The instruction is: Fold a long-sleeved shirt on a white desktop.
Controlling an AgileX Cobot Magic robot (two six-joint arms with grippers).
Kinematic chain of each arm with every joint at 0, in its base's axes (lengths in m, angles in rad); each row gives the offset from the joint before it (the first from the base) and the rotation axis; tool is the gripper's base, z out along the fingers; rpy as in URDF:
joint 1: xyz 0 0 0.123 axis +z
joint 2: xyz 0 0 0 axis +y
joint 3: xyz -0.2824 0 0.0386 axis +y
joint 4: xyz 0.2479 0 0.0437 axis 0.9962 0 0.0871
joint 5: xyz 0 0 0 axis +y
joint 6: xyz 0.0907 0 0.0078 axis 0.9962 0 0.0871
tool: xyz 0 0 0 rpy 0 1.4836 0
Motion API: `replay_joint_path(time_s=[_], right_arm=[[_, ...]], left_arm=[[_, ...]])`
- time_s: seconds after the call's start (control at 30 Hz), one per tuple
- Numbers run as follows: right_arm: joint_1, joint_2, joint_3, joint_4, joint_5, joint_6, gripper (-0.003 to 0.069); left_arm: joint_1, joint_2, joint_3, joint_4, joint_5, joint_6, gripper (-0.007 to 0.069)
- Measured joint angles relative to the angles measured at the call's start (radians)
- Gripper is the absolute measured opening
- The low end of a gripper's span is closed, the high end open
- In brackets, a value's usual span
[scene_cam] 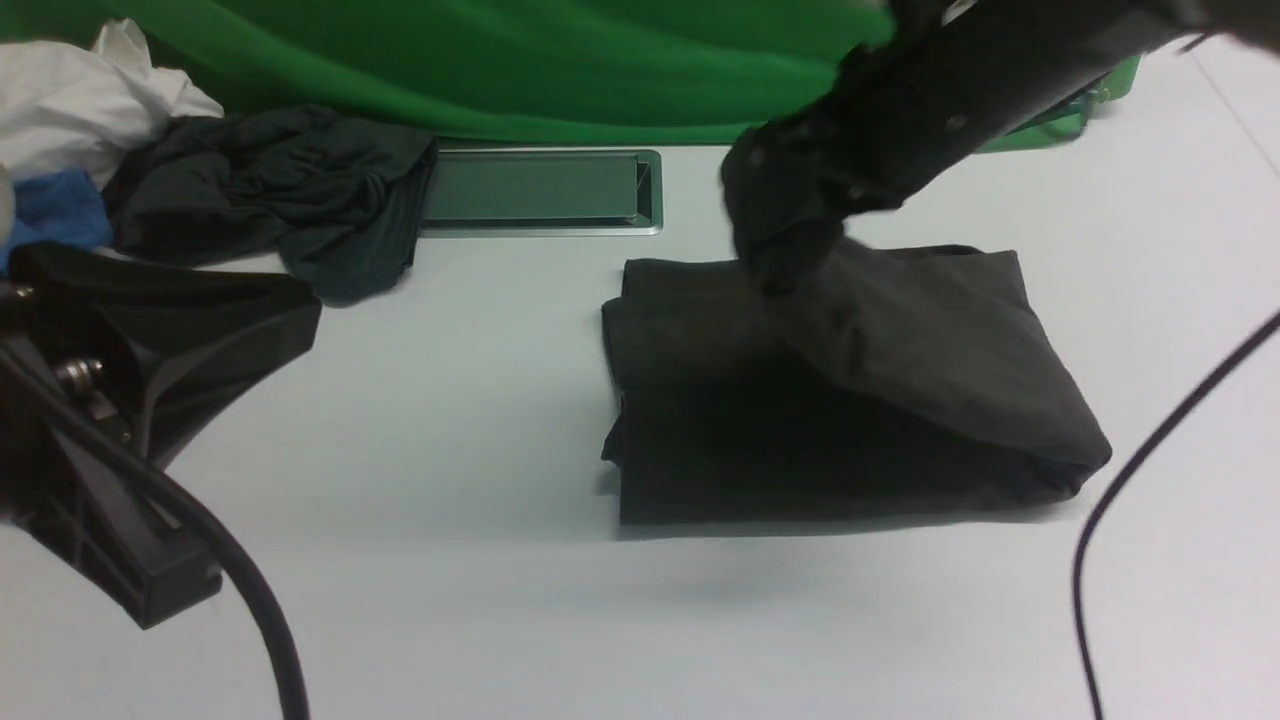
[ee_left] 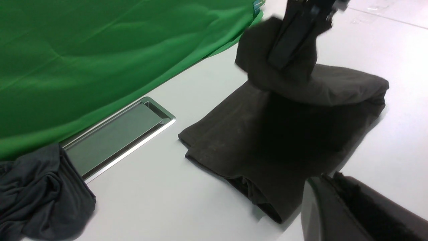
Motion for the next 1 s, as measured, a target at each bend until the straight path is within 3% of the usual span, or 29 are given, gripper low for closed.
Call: replay_joint_path(time_s=[0.3, 0.37, 0.57, 0.67, 0.8, 1.0], right_arm=[[0.046, 0.058, -0.002, 0.005, -0.052, 0.025, 0.0102], [0.052, 0.06, -0.002, 0.011, -0.061, 0.046, 0.0152], [0.058, 0.06, -0.042, 0.035, -0.023, 0.083, 0.0412], [0.058, 0.05, -0.105, 0.014, 0.085, 0.075, 0.0449], [0.058, 0.007, -0.162, -0.098, 0.186, 0.057, 0.0385], [0.045, -0.1, -0.081, -0.469, 0.209, 0.137, 0.0101]], left_arm=[[0.0, 0.0, 0.0, 0.0, 0.0, 0.0, 0.0017], [0.0, 0.0, 0.0, 0.0, 0.0, 0.0, 0.0017], [0.0, 0.0, 0.0, 0.0, 0.0, 0.0, 0.0017], [0.0, 0.003, 0.0, 0.001, 0.0, -0.012, 0.0017], [0.0, 0.05, 0.0, 0.001, -0.03, -0.052, 0.0017], [0.0, 0.263, 0.0, -0.057, -0.164, -0.074, 0.0017]])
